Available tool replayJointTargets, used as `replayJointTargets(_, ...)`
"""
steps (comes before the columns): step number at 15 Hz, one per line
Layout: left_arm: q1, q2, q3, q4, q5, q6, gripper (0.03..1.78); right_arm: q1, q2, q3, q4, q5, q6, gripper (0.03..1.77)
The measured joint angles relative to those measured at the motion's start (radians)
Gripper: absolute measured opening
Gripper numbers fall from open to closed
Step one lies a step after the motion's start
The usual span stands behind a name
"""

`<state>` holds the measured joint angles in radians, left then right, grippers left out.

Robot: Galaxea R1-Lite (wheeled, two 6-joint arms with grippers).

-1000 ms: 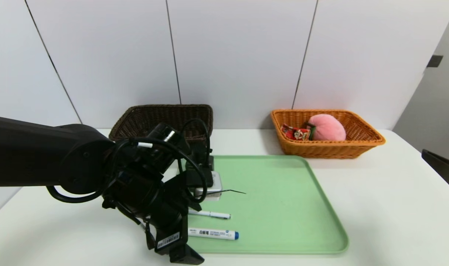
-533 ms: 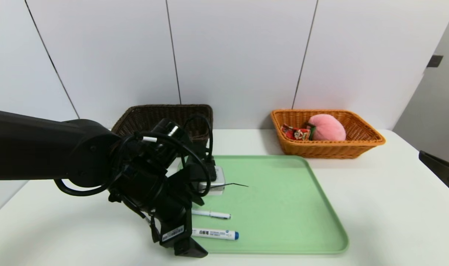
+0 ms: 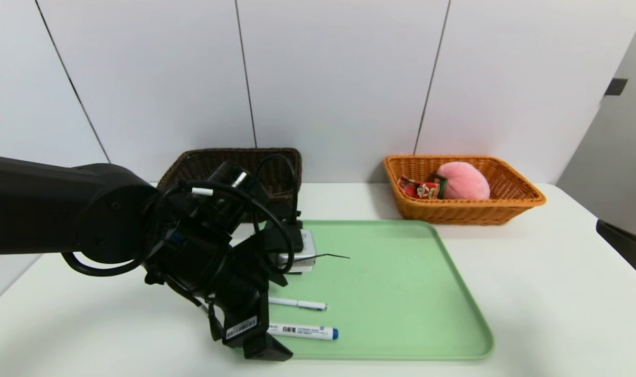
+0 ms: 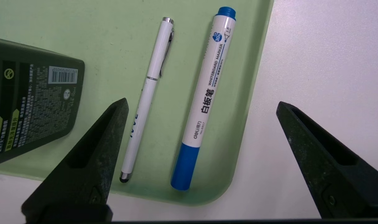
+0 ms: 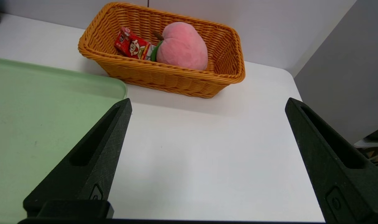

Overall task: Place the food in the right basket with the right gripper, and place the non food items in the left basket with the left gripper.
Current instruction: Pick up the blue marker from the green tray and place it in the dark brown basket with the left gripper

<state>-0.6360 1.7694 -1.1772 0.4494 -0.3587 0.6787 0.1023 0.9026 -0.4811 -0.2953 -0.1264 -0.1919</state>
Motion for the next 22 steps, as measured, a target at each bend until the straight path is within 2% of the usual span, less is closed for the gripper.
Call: replayJointTargets(22,-0.023,0.014,0.046,-0.01,0.008,-0.001,1.69,0.025,-0.028,0.016,0.002,0.008,0.001,1.71)
